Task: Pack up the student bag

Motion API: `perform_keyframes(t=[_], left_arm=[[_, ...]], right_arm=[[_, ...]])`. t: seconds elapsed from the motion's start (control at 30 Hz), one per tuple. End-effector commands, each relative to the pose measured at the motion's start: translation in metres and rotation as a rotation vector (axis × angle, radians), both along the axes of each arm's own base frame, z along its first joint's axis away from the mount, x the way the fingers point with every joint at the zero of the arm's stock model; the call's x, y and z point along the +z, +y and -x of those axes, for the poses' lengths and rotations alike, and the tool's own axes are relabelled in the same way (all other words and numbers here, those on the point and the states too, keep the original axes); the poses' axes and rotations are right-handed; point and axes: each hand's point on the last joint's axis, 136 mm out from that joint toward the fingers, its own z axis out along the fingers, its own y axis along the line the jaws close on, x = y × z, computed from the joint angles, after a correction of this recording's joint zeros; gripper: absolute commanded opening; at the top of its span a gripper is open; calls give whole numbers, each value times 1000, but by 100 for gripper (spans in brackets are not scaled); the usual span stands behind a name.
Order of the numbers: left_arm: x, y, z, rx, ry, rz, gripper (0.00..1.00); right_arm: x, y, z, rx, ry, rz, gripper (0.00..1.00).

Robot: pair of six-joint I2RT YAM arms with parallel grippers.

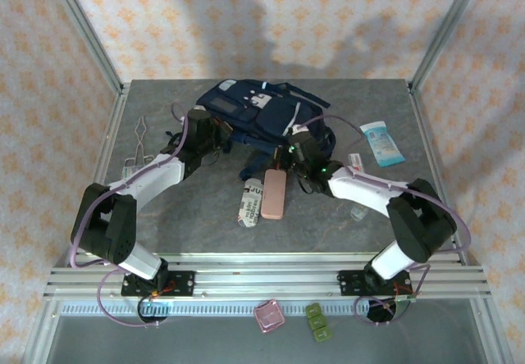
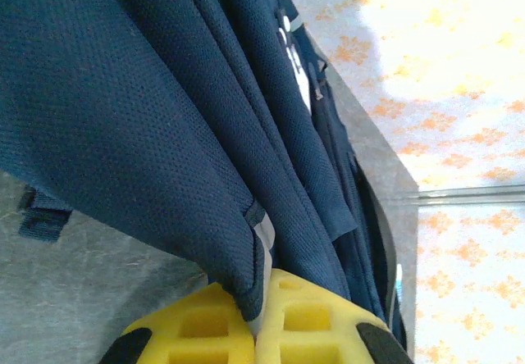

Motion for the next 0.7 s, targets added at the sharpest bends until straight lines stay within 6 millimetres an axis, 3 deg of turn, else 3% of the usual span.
perform_keyframes(t=[0.0, 0.17, 0.27, 0.37, 0.6, 0.67], left_arm=[[49, 38, -15, 109, -180, -64, 0], [35, 59, -15, 123, -170, -120, 0], [28, 67, -18, 122, -169, -135, 0], [22, 69, -30, 113, -163, -179, 0], [26, 81, -79, 155, -191, -245, 0], [31, 78, -87, 139, -185, -241, 21]], right_arm=[[-24, -50, 13, -95, 67, 132, 0], [-53, -97, 23, -168, 140, 193, 0], [-57, -102, 25, -156, 151, 212, 0], [-47, -80, 28, -70, 142, 186, 0], [10, 17, 44, 190, 65, -25, 0], [18, 43, 44, 239, 67, -84, 0]])
